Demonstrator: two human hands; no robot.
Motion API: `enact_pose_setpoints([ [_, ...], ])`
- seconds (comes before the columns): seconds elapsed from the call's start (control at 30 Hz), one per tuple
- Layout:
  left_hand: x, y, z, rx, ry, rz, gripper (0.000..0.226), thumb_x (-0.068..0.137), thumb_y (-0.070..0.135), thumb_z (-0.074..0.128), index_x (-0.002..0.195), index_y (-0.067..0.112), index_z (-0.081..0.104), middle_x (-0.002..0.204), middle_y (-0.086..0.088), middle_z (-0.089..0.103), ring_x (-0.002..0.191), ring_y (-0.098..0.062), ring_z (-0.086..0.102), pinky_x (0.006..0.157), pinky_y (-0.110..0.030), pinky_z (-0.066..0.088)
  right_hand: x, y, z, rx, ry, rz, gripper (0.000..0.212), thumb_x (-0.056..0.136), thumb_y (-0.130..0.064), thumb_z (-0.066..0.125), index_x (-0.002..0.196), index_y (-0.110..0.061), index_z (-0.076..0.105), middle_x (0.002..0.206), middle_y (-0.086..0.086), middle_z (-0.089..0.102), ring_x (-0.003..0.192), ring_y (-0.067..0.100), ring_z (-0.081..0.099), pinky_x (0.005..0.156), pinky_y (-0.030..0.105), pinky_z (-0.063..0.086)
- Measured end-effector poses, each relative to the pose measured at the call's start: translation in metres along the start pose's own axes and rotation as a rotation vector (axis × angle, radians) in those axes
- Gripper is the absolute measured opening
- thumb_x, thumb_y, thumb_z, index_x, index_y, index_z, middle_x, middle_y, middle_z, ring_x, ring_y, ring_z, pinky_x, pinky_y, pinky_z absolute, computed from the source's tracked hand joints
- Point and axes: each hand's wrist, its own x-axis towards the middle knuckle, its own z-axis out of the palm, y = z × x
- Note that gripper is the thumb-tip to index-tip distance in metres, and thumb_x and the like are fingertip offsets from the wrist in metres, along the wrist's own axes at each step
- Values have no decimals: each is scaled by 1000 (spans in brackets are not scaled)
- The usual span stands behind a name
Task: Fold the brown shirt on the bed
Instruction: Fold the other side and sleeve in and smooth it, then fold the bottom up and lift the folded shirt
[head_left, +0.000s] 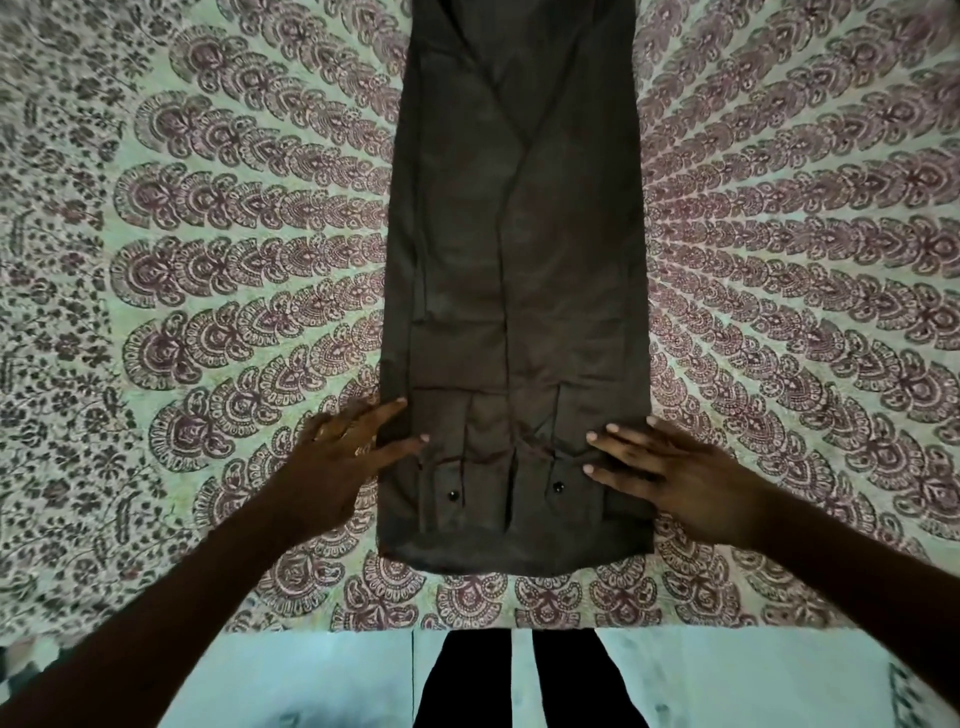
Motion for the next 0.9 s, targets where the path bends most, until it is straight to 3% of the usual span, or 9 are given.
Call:
enact_pose_setpoints([
  [0.07, 3, -3, 1, -6, -21, 29, 112, 62, 7, 86, 152, 51, 35, 168, -11, 25, 144, -45, 40, 101, -69, 44, 4, 5, 4, -4, -36, -33, 100, 67, -22, 81, 158, -22, 41, 168, 12, 30, 153, 31, 34, 120, 50, 25],
  [0.17, 14, 1, 0, -58, 23, 15, 96, 59, 15, 91, 139, 51, 53, 161, -11, 34, 139, -42, 38, 100, -68, 42, 8, 1, 9, 3, 62, -40, 66, 83, -33, 63, 146, -17, 58, 158, 13, 47, 144, 31, 49, 120, 53, 27],
  [0.3, 26, 4, -5, -181, 150, 57, 77, 46, 12, 87, 116, 41, 72, 157, -7, 39, 137, -39, 35, 98, -62, 38, 19, -13, 17, -61, 238, 23, 44, 92, -26, 51, 125, -11, 75, 140, 13, 65, 128, 32, 65, 112, 57, 35],
  [0.43, 34, 11, -8, -201, 258, 116, 40, 64, 21, 67, 98, 37, 79, 157, -2, 38, 141, -34, 35, 100, -60, 35, 23, -25, 18, -29, 345, 95, 34, 94, -17, 52, 113, -11, 80, 131, 12, 71, 121, 32, 69, 115, 53, 33],
  [0.67, 65, -1, -27, -584, 453, -7, 32, 69, 12, 59, 88, 34, 73, 135, 20, 63, 145, -19, 45, 106, -55, 26, 39, -13, -28, 554, 475, 505, 39, 84, -13, 53, 116, -5, 74, 109, 9, 77, 101, 20, 73, 124, 44, 31],
  [0.73, 82, -9, -46, -754, 565, -9, 36, 74, -1, 63, 91, 28, 74, 129, 20, 67, 139, -20, 52, 111, -59, 36, 53, -5, -50, 720, 599, 652, 37, 84, -3, 58, 116, -9, 73, 107, 8, 76, 94, -2, 69, 109, 24, 48],
  [0.8, 104, -21, -65, -939, 646, -27, 49, 73, -20, 65, 95, 23, 73, 120, 28, 69, 125, -6, 61, 108, -37, 48, 73, 15, -73, 845, 717, 738, 36, 84, -4, 55, 116, -11, 70, 99, 1, 73, 82, -17, 64, 75, 0, 47],
  [0.83, 115, -25, -74, -1046, 639, -100, 57, 73, -26, 63, 94, 25, 73, 112, 30, 70, 114, 0, 64, 100, -26, 51, 83, 28, -82, 896, 769, 768, 36, 86, -9, 52, 117, -8, 70, 98, -2, 72, 83, -17, 64, 70, -1, 47],
  [0.9, 141, -33, -91, -1217, 585, -300, 57, 77, -25, 59, 91, 29, 73, 95, 18, 74, 95, -6, 67, 83, -28, 53, 107, 64, -87, 1023, 794, 866, 36, 90, -5, 53, 121, -10, 69, 103, -2, 73, 93, -3, 69, 80, 13, 56],
])
